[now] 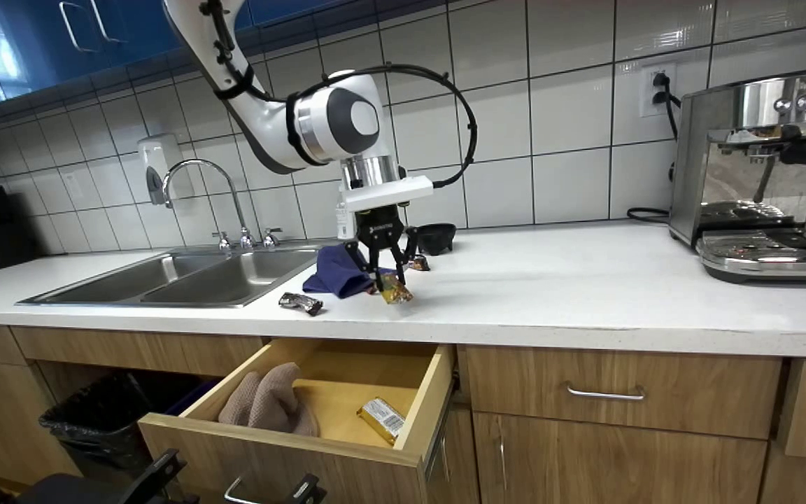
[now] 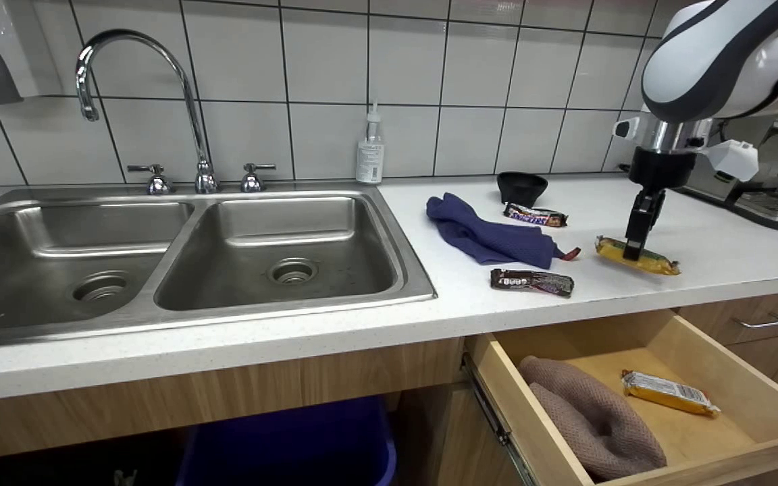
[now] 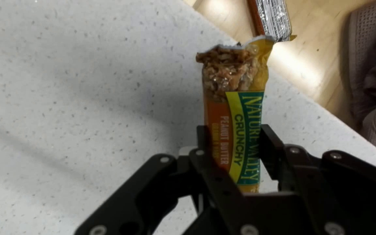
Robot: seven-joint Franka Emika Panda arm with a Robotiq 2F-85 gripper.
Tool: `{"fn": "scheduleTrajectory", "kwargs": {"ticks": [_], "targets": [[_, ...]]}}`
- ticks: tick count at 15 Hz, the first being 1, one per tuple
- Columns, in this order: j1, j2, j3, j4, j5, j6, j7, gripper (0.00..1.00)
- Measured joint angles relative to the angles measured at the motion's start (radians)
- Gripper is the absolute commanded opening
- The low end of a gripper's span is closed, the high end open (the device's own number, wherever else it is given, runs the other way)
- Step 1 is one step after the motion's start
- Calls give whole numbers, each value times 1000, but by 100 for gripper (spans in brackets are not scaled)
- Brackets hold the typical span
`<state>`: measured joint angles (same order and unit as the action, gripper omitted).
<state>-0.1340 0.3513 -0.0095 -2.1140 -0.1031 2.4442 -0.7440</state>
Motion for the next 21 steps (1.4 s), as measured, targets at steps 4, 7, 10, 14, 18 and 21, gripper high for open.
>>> {"fn": "scheduleTrajectory", "kwargs": {"ticks": [4, 7, 10, 14, 18, 21], "targets": [[-10, -88, -6, -136, 0, 33, -7, 16], [-13, -156, -18, -240, 0, 53, -17, 16], [-13, -217, -30, -341, -2, 74, -26, 16], [-13, -280, -47, -455, -14, 101, -30, 16], [-13, -306, -71, -535, -70, 170, -29, 16], [-13, -305, -92, -568, -126, 227, -26, 16]]}}
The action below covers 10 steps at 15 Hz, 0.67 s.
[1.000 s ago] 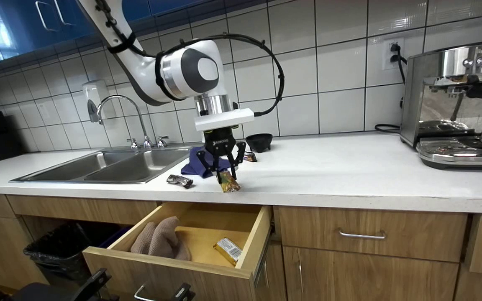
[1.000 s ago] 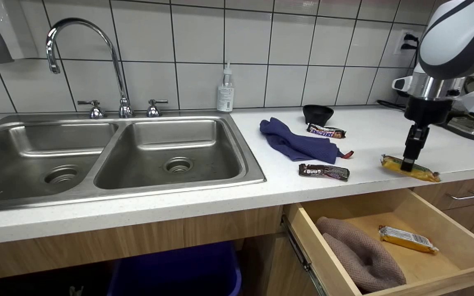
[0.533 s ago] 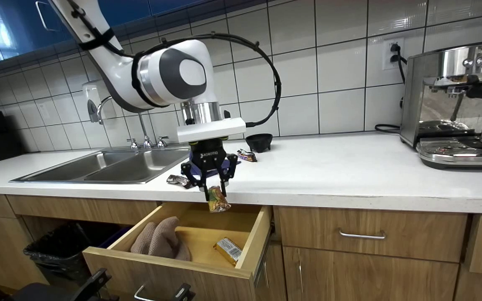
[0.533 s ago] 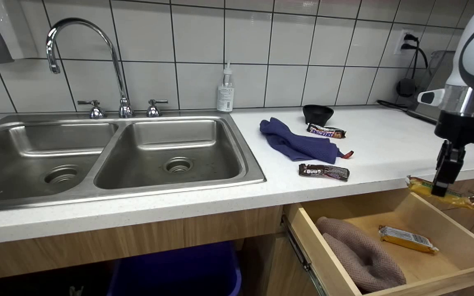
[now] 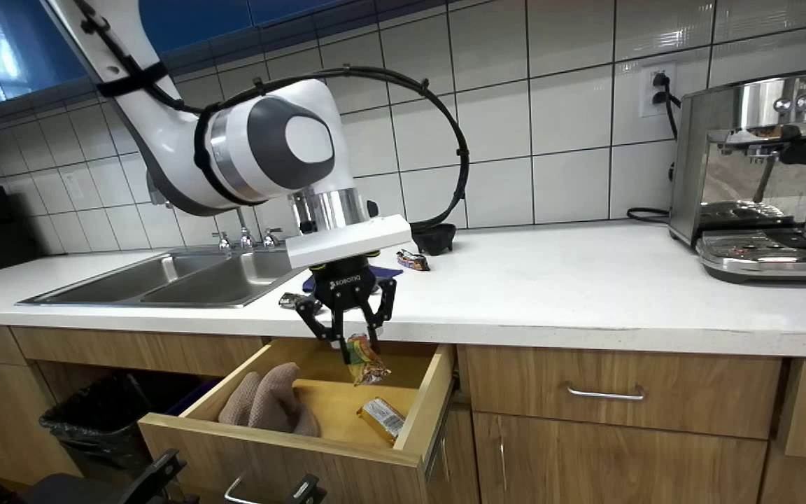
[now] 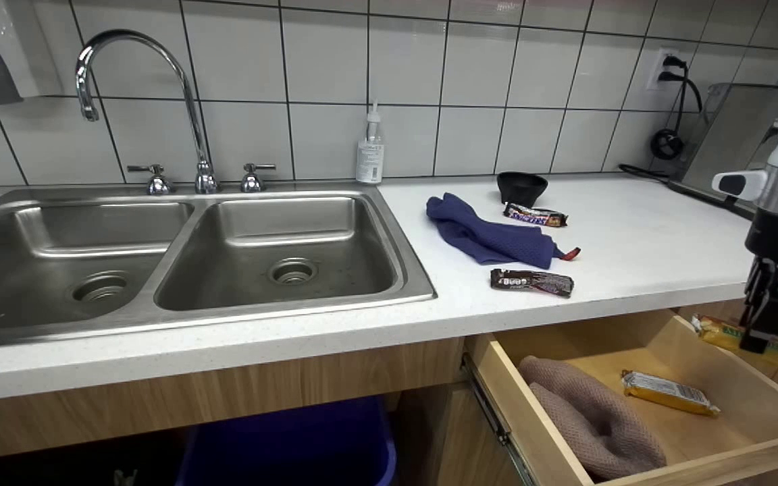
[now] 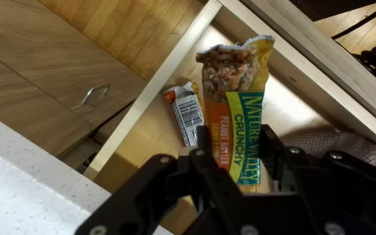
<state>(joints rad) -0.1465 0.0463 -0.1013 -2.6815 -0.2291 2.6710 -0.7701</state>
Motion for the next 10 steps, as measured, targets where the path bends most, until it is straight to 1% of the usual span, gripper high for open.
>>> {"fn": "scheduleTrajectory", "kwargs": {"ticks": [4, 10], "targets": [[0, 11, -15, -6, -40, 38, 1, 16], [1, 52, -16, -4, -83, 102, 26, 16]]}}
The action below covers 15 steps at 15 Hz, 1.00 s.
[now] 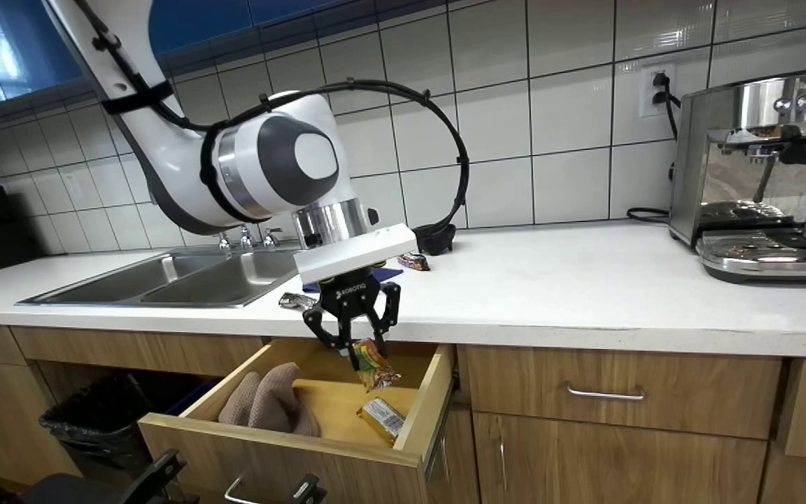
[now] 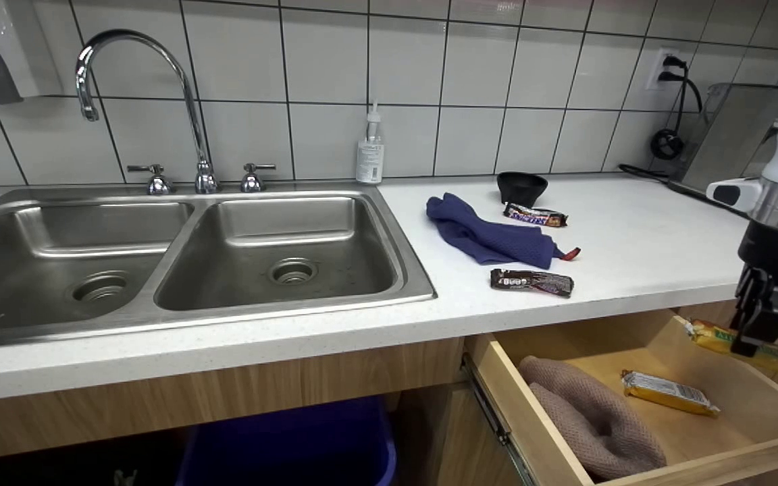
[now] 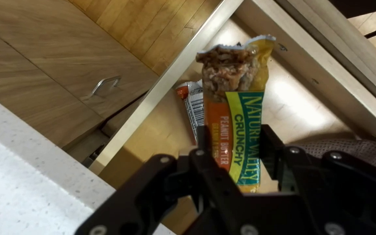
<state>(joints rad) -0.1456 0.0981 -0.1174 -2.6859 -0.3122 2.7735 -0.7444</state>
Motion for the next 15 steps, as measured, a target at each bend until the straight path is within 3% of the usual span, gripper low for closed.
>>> {"fn": "scheduleTrajectory", "kwargs": {"ticks": [10, 11, 12, 13, 15], "targets": [[18, 124, 0, 63, -24, 44, 58, 16], [20, 137, 0, 72, -26, 46, 64, 35], [22, 149, 0, 80, -27, 47, 69, 66], [24, 159, 0, 87, -28, 48, 73, 68], [27, 174, 1, 98, -28, 48, 76, 81]]}}
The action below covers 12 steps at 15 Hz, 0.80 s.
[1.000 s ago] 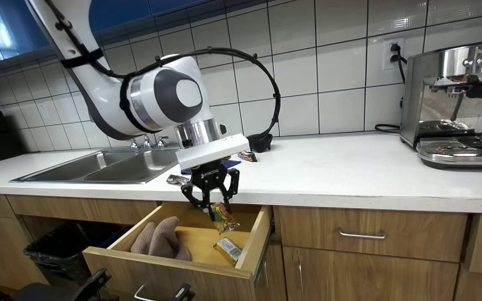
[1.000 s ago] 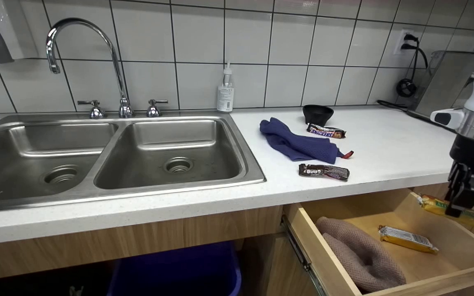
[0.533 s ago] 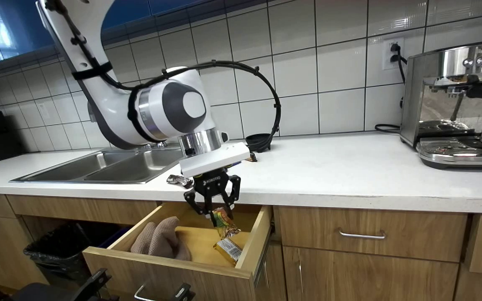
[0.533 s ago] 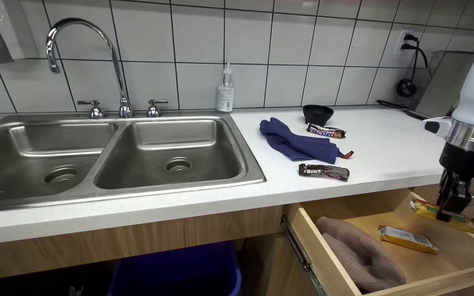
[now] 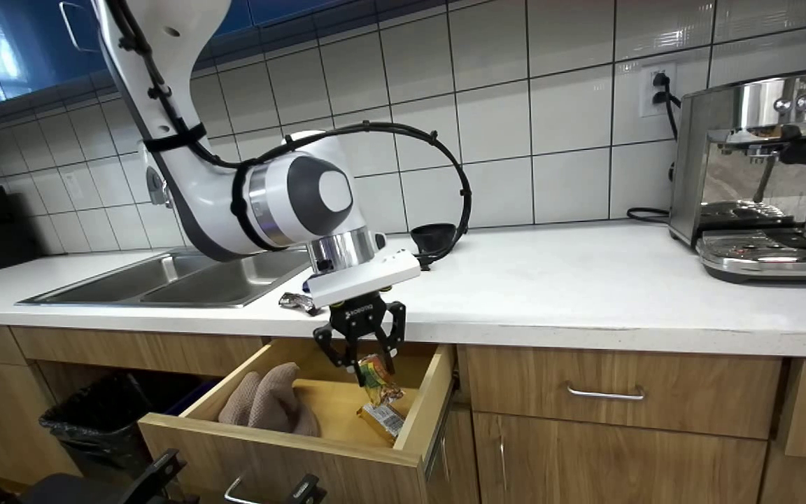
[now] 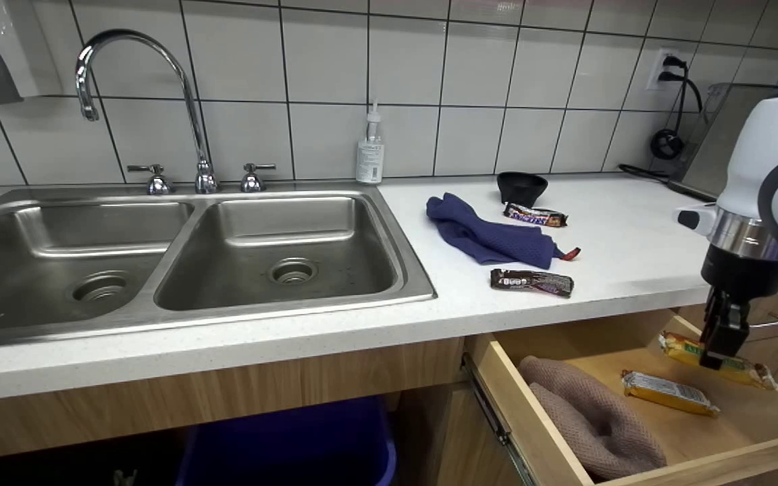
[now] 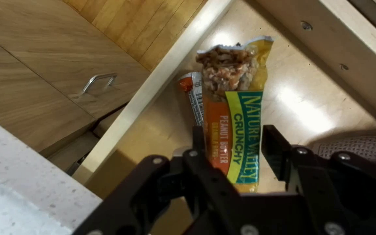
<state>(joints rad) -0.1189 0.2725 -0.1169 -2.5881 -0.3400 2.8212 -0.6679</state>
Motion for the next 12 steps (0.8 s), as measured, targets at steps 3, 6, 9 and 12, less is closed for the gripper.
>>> {"fn": "scheduleTrajectory", "kwargs": {"ticks": [3, 6, 9, 12], "targets": [[0, 1, 1, 3, 0, 0, 0, 99], [-2, -11, 5, 0, 6, 0, 0, 100], [-3, -48, 10, -15, 7, 0, -1, 100], [-3, -102, 12, -44, 7, 0, -1, 100]]}}
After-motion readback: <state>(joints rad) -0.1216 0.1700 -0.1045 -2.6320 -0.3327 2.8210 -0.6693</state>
